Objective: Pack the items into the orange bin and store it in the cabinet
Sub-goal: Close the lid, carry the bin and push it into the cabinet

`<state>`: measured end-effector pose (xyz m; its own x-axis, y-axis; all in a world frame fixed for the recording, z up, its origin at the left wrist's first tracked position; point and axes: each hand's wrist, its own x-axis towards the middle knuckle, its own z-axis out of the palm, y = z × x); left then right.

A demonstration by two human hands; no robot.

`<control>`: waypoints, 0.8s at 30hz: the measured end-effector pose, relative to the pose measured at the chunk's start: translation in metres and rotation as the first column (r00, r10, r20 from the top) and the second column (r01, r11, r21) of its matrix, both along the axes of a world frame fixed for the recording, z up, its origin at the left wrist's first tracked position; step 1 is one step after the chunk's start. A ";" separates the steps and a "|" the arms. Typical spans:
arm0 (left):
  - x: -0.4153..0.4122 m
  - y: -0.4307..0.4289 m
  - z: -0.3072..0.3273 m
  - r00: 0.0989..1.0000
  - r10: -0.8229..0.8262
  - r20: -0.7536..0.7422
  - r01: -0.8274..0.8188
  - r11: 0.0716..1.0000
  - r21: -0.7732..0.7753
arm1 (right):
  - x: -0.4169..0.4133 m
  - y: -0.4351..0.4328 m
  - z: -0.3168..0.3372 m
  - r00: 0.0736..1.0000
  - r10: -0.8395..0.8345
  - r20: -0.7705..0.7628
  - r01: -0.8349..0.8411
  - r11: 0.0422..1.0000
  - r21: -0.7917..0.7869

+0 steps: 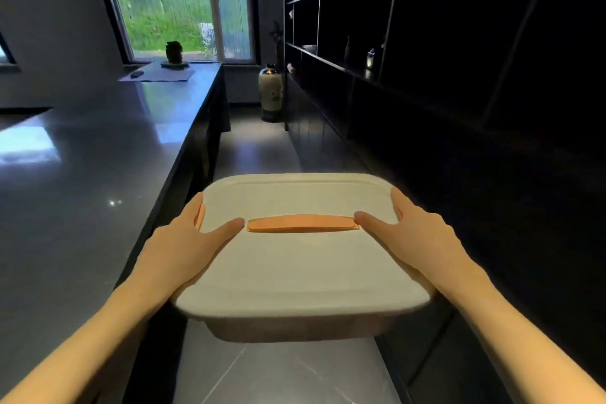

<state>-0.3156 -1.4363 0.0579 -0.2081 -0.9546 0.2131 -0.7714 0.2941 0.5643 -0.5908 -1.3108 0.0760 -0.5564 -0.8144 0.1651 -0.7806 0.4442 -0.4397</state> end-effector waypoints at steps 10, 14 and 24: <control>-0.032 -0.246 -0.019 0.998 0.026 0.050 -0.024 0.999 -0.031 | -0.046 -0.260 -0.026 0.998 0.052 0.022 -0.052 0.999 -0.007; -0.042 -0.344 -0.007 0.997 0.055 0.056 -0.052 0.997 -0.048 | -0.056 -0.364 -0.022 0.997 0.065 0.048 -0.064 0.998 -0.029; -0.093 -0.564 -0.010 0.997 0.017 0.080 -0.016 1.000 -0.016 | -0.109 -0.587 -0.033 0.999 0.020 0.027 -0.020 1.000 -0.021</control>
